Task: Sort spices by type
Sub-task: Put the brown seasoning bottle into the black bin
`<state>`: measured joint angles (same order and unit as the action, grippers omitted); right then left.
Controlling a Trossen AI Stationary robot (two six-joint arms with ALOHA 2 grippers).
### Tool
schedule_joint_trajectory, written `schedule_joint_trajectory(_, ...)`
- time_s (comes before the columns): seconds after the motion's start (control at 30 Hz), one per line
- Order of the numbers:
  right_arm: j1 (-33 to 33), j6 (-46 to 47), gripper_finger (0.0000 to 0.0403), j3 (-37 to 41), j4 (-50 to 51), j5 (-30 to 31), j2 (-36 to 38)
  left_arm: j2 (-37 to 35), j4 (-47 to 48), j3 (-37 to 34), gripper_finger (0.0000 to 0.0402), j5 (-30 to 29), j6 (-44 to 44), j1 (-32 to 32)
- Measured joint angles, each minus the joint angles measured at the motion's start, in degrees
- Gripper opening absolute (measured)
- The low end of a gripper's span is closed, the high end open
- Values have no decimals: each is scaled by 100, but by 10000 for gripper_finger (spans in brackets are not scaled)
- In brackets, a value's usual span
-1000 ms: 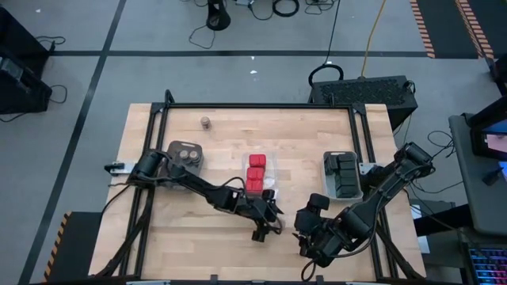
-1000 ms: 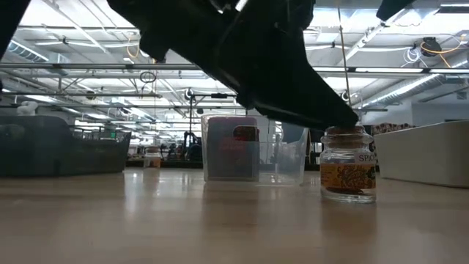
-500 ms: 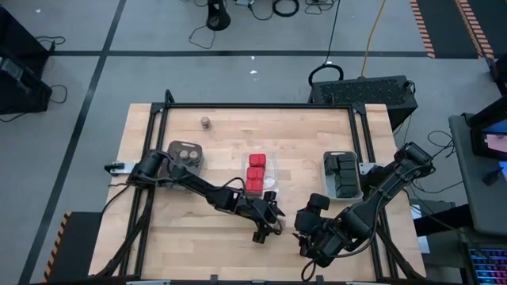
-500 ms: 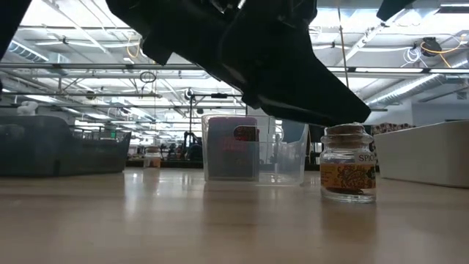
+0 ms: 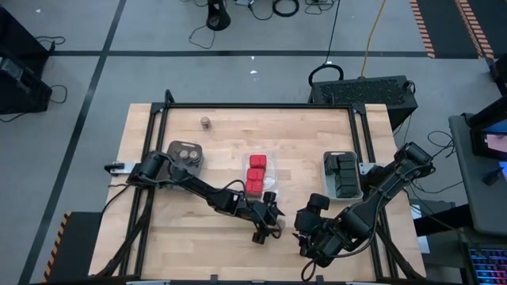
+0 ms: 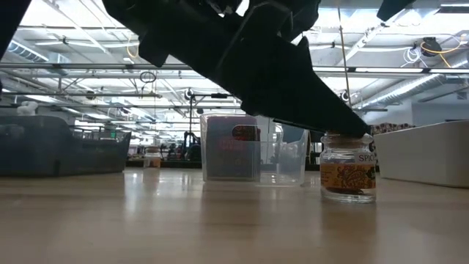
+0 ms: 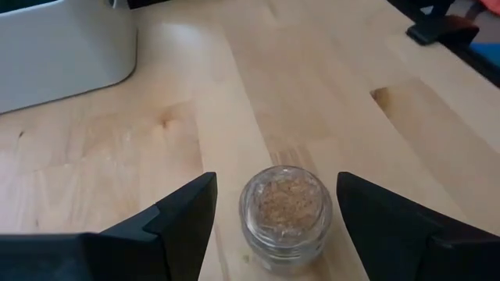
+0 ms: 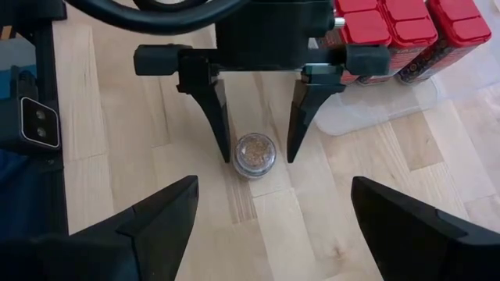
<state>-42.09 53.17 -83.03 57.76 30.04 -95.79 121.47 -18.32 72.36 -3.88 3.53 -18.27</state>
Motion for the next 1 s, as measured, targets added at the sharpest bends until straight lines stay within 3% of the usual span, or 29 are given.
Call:
schedule_joint_trajectory(0.53,-2,-24,318,-1,0,-21,-2,-132,445,390,270,-367,753,-145)
schedule_joint_trajectory(0.73,-2,-24,318,-1,-2,-33,-2,-136,720,503,270,-1254,575,-398)
schedule_joint_trajectory(1.0,-2,-11,318,-1,-17,-33,-2,-103,757,503,270,-725,456,-179)
